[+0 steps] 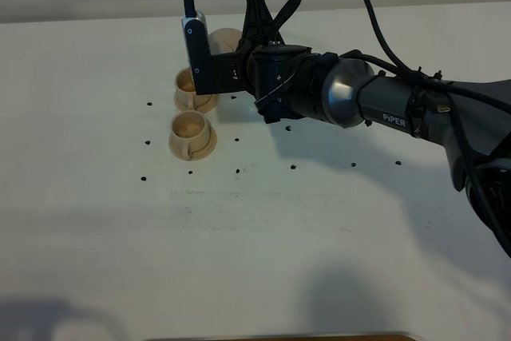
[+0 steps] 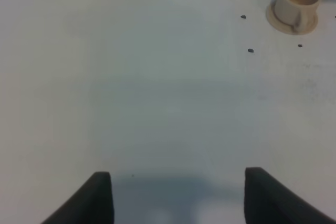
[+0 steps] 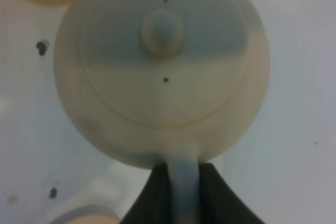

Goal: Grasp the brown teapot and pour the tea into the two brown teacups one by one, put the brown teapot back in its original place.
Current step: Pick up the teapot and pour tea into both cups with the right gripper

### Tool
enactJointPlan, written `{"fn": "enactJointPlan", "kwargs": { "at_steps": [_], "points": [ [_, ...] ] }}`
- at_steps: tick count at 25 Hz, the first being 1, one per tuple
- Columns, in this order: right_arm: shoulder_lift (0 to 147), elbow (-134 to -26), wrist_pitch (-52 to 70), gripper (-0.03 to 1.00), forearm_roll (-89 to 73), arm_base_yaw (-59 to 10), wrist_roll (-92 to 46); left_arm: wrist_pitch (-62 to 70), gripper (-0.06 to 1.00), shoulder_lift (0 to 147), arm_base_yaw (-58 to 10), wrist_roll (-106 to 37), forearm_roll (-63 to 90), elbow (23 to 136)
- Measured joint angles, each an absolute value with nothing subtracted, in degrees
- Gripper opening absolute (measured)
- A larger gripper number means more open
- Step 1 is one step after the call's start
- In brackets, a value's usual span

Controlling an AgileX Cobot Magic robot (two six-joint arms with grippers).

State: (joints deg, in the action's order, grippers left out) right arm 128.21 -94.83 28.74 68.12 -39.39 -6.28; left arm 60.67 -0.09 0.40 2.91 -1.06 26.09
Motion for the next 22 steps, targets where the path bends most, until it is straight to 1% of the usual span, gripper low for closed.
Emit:
{"fn": "enactJointPlan", "kwargs": {
  "at_steps": [22],
  "points": [
    [128.21,-94.83,28.79,0.09,69.02,-39.39,-9.83,60.67,0.60,-0.09,0.40,2.91,-1.06,26.09]
  ]
}}
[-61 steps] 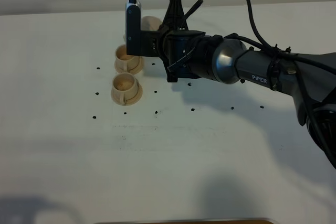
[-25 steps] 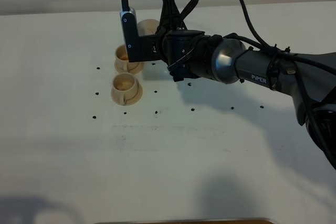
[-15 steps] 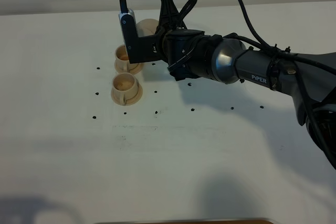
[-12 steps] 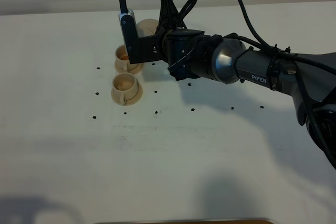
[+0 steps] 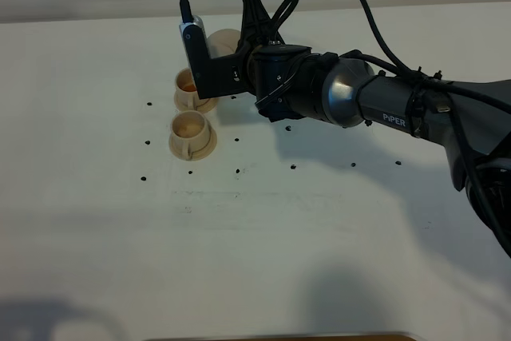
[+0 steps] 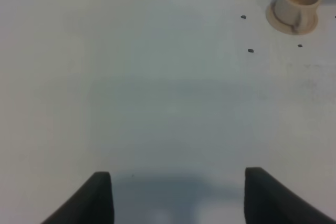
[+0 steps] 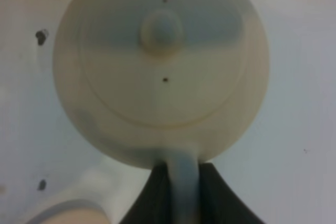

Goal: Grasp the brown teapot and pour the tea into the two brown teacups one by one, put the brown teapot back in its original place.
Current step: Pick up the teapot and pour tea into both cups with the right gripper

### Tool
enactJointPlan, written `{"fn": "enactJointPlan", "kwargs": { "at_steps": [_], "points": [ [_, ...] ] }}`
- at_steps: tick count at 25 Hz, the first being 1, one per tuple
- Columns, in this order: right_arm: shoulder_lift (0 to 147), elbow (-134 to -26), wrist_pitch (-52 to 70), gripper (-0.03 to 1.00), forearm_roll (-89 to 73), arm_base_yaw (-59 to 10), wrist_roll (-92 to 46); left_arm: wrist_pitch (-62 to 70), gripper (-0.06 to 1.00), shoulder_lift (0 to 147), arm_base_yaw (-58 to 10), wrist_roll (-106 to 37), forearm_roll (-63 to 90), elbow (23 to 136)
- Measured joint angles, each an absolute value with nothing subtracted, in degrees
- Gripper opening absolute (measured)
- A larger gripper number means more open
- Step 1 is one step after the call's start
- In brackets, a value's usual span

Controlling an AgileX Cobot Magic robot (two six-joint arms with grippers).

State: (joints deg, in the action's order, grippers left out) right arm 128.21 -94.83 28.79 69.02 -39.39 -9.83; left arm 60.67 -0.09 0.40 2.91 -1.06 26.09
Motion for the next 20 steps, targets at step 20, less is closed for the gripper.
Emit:
{"fn": "enactJointPlan", "kwargs": {
  "at_steps": [20],
  "points": [
    [128.21,-96.01,29.33,0.09,70.55,-39.34,-10.88,60.67,0.60,-0.09,0.40,2.91,-1.06,26.09]
  ]
}}
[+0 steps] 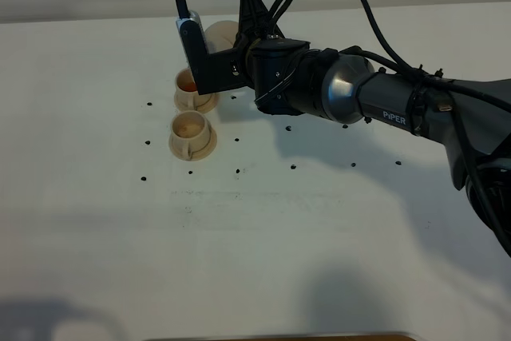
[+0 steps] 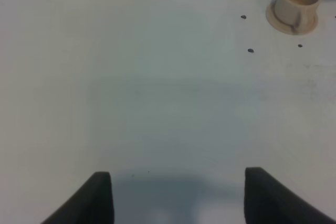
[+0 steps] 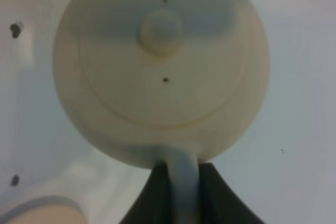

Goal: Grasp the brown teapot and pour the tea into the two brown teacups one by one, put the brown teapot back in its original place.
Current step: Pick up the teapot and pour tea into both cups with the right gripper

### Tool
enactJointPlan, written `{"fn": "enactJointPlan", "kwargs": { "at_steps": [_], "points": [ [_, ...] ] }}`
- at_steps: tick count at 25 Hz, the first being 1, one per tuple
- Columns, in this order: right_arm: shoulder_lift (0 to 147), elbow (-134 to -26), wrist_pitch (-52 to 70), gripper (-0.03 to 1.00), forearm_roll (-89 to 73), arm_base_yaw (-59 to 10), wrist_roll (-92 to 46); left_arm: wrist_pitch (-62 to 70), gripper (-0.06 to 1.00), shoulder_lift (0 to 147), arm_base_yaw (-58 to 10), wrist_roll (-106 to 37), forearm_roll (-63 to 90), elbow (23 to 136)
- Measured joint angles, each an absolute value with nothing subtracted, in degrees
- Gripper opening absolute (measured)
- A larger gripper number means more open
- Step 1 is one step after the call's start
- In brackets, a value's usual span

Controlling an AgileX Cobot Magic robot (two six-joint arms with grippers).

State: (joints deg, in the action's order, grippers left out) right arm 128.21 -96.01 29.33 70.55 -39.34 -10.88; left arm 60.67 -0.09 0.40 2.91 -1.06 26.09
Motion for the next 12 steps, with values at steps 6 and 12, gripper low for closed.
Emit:
{"fn": "enactJointPlan", "kwargs": {
  "at_steps": [6,12],
  "points": [
    [128.21,-96.01,29.38,0.09,70.55,-39.34,-11.63,60.67,0.60,-0.09,0.40,2.91,-1.06,26.09],
    [128.21,-96.01,29.38,0.09,70.61,-39.34,-13.41,60.67,0.60,-0.09,0.40,2.91,-1.06,26.09]
  ]
}}
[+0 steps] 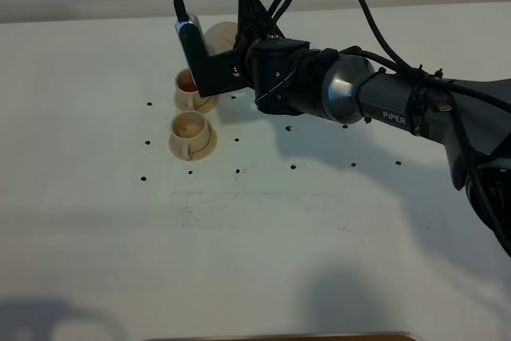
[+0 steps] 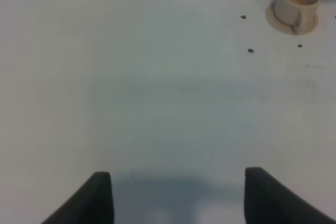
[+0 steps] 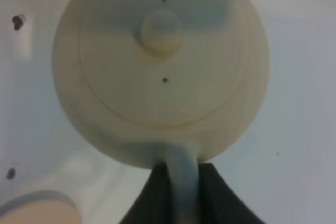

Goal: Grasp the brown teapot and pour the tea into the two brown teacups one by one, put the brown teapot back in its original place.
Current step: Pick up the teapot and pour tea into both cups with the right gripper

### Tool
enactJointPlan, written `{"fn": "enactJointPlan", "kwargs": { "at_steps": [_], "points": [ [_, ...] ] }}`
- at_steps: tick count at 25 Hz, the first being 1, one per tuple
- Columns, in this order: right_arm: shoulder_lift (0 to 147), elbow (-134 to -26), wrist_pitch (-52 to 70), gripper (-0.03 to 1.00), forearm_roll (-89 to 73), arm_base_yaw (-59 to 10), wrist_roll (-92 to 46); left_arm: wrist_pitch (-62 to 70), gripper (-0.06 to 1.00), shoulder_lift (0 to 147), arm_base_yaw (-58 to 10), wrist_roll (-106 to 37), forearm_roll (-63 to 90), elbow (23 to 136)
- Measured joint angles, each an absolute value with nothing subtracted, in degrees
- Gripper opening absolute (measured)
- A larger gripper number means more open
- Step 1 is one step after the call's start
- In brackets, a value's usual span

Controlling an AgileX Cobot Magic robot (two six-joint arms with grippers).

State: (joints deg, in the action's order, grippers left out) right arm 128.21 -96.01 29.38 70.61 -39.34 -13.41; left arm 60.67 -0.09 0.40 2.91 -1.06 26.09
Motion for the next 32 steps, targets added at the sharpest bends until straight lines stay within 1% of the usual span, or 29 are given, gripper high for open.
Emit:
{"fn": "enactJointPlan", "kwargs": {
  "at_steps": [32],
  "points": [
    [128.21,-96.01,29.70,0.09,70.92,-39.34,-16.67,60.67,0.60,-0.09,0.40,2.91,-1.06,26.09]
  ]
}}
